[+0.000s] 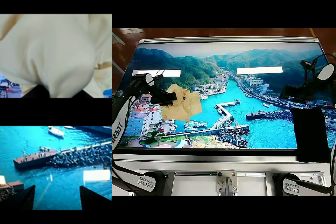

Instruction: Fold the shirts.

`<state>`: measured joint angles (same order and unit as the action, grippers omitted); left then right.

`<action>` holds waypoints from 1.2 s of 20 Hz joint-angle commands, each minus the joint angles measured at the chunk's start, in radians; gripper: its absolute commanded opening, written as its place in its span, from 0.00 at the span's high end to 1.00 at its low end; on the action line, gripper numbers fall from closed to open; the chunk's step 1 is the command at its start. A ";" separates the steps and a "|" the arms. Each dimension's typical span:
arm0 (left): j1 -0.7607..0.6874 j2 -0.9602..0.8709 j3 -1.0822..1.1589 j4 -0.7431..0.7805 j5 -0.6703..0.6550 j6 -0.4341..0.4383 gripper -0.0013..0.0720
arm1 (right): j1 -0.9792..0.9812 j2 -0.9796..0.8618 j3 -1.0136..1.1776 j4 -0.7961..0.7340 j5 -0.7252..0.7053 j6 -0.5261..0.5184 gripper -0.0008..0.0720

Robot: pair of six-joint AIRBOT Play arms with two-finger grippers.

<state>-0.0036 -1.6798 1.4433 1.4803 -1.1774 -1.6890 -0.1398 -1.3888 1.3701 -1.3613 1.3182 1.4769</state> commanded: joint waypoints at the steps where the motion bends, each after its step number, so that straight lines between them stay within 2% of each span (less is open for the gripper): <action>1: -0.047 0.128 0.074 -0.012 0.000 0.082 0.93 | 0.000 -0.006 0.002 0.018 -0.007 -0.094 0.07; 3: -0.116 0.264 0.141 -0.012 0.010 0.134 0.93 | 0.000 -0.001 0.020 0.017 0.024 -0.105 0.07; 5: -0.206 0.401 0.193 -0.020 0.061 0.132 0.93 | 0.000 0.034 0.055 0.016 0.063 -0.115 0.07; 6: -0.253 0.459 0.202 -0.029 0.092 0.121 0.93 | 0.000 0.062 0.075 0.013 0.071 -0.122 0.07; 8: -0.356 0.544 0.202 -0.039 0.125 0.045 0.93 | 0.000 0.140 0.121 -0.007 0.070 -0.129 0.07; 10: -0.455 0.558 0.201 -0.039 0.123 -0.001 0.93 | 0.000 0.239 0.158 -0.040 0.066 -0.129 0.07; 14: -0.648 0.470 0.147 -0.048 0.130 -0.011 0.93 | 0.000 0.409 0.168 -0.070 0.099 -0.116 0.07; 18: -0.778 0.249 0.082 -0.154 0.172 -0.011 0.93 | 0.000 0.450 0.163 -0.087 0.245 -0.091 0.07; 21: -0.805 0.057 0.082 -0.322 0.240 -0.010 0.93 | 0.000 0.450 0.086 -0.080 0.248 -0.075 0.07; 24: -0.780 -0.062 0.087 -0.470 0.227 0.019 0.88 | 0.000 0.450 -0.052 -0.083 0.188 -0.075 0.07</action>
<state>-0.7803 -1.6218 1.5314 1.1728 -0.9638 -1.6958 -0.1398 -0.9451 1.4151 -1.4399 1.5337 1.3945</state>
